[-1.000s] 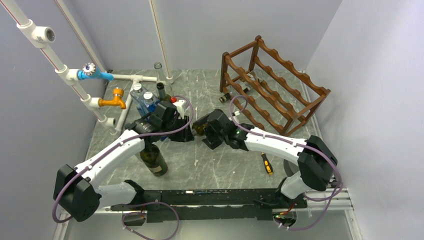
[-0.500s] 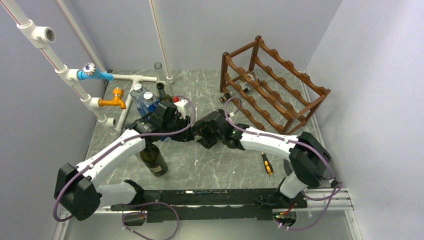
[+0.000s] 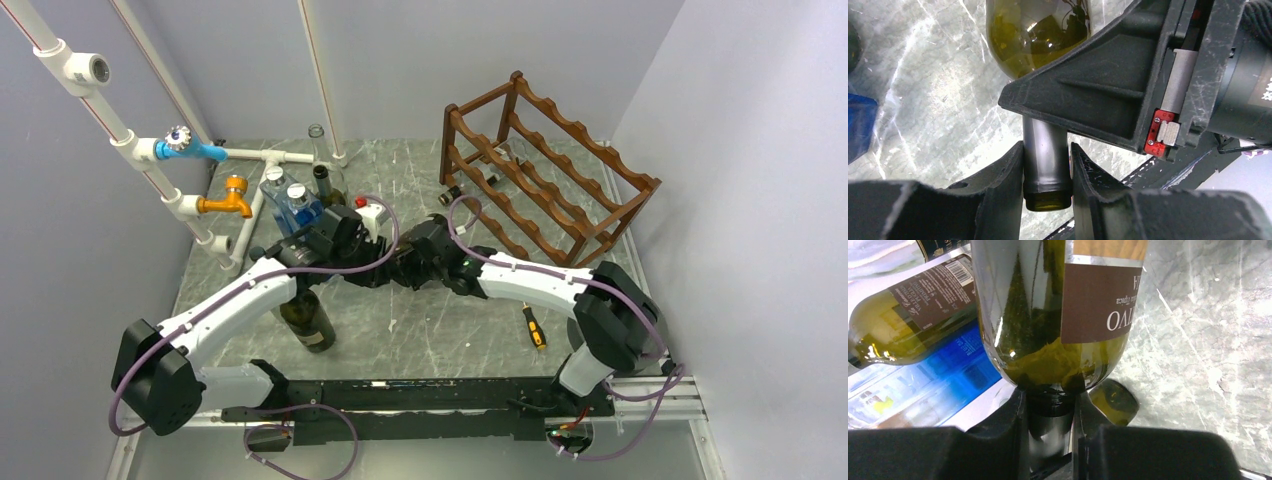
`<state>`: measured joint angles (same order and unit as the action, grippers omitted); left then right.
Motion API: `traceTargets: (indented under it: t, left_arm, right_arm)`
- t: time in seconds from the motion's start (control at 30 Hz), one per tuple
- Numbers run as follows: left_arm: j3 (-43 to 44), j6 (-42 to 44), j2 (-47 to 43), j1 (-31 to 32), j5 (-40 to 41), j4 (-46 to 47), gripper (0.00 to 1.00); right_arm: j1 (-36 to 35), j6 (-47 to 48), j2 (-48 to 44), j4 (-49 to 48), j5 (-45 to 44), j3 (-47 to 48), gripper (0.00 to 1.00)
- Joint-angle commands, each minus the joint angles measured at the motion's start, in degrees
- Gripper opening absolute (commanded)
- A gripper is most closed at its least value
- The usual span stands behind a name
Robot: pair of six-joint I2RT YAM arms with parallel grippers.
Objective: Put the wine bottle on the wine rack
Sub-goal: Pick up the wine bottle from the center of the board.
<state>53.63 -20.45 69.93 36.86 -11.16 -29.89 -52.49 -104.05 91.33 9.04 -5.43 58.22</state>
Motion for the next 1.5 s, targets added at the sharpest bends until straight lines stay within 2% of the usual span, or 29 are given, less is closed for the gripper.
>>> traceTargets:
  t: [0.0, 0.07, 0.13, 0.2, 0.3, 0.4, 0.7, 0.97, 1.23, 1.47]
  left_arm:
    - [2.2, 2.9, -1.5, 1.0, -2.9, 0.6, 0.15]
    - [2.5, 3.5, -2.0, 1.0, -3.1, -1.0, 0.28]
    - [2.4, 4.2, -3.4, 0.9, -2.8, -2.1, 0.46]
    - [2.7, 4.9, -5.7, 0.9, -1.8, -2.8, 0.64]
    - [5.1, 6.4, -7.3, 0.9, 0.4, -5.0, 0.78]
    - [9.6, 8.0, -7.8, 0.8, 2.9, -7.7, 0.89]
    - [21.0, 10.3, -7.7, -0.5, 11.0, -9.1, 0.89]
    - [27.1, 9.5, -7.6, -1.5, 14.2, -4.6, 0.88]
    - [31.5, 9.0, -4.0, -1.8, 12.7, -4.0, 0.87]
    - [26.6, 10.4, -6.1, -2.5, 14.9, -0.9, 0.87]
  right_arm:
    - [0.5, 2.7, 0.8, -4.8, -0.5, -1.1, 0.03]
    - [0.5, 4.5, 0.1, -4.2, -1.8, -1.2, 0.0]
    - [0.7, 6.4, -1.2, -4.0, -3.3, -1.7, 0.0]
    - [0.6, 8.6, -2.9, -7.8, -4.0, -4.5, 0.0]
    - [0.5, 9.7, -5.9, -16.0, -6.0, -10.5, 0.0]
    - [0.5, 11.8, -7.6, -19.6, -8.3, -14.2, 0.0]
    - [-2.5, 25.4, -13.3, -32.4, -20.2, -21.7, 0.0]
    - [-4.9, 29.3, -16.2, -40.2, -25.2, -23.7, 0.0]
    - [-5.7, 28.9, -19.5, -38.4, -28.4, -24.9, 0.0]
    - [-6.2, 24.9, -23.3, -22.2, -36.2, -22.1, 0.0]
